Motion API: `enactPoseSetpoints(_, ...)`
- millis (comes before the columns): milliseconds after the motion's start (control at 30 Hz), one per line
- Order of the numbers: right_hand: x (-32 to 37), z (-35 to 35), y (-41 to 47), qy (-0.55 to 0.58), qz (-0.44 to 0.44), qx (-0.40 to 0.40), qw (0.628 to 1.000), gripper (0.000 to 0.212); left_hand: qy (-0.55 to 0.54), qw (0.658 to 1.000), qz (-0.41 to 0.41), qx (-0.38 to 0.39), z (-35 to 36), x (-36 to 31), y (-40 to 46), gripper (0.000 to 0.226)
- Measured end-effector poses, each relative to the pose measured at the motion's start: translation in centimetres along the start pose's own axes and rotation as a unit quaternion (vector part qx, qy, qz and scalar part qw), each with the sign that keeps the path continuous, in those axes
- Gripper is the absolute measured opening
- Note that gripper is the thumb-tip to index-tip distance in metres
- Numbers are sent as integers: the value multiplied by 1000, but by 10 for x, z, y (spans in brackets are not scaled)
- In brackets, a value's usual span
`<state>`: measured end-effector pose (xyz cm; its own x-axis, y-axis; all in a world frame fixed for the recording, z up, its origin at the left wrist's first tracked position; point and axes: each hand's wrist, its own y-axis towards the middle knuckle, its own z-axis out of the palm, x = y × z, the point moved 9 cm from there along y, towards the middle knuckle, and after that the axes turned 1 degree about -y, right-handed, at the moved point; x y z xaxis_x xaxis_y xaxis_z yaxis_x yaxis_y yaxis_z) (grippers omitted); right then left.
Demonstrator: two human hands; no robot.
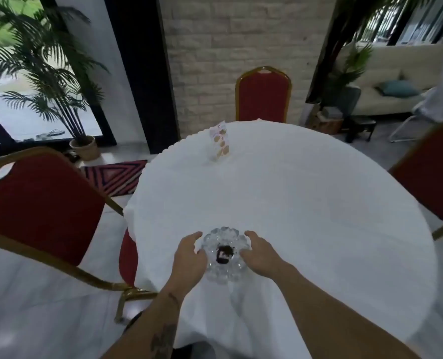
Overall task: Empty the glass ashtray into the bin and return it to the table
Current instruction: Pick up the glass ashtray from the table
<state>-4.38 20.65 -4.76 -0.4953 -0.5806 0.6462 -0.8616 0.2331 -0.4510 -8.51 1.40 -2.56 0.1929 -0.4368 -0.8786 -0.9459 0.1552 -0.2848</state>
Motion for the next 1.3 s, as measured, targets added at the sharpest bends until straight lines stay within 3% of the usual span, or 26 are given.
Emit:
enactPoseSetpoints(233, -8, 8, 29, 5, 6, -5, 1000, 72, 27, 999, -32, 7, 29, 14, 16, 58)
enactPoseSetpoints(400, 1, 12, 30, -32, -23, 4, 999, 69, 8, 999, -32, -14, 31, 5, 13, 56)
enactPoseSetpoints(700, 16, 7, 4, -34, -72, -53, 995, 70, -31, 998, -24, -50, 12, 13, -9, 63)
enactPoseSetpoints(1000, 72, 21, -40, 89, -89, -98, 987, 64, -17, 998, 36, -40, -53, -4, -41, 64)
enactPoseSetpoints(1300, 122, 122, -120, 131, -87, -103, 982, 60, -50, 998, 22, -29, -157, 56, -107, 68)
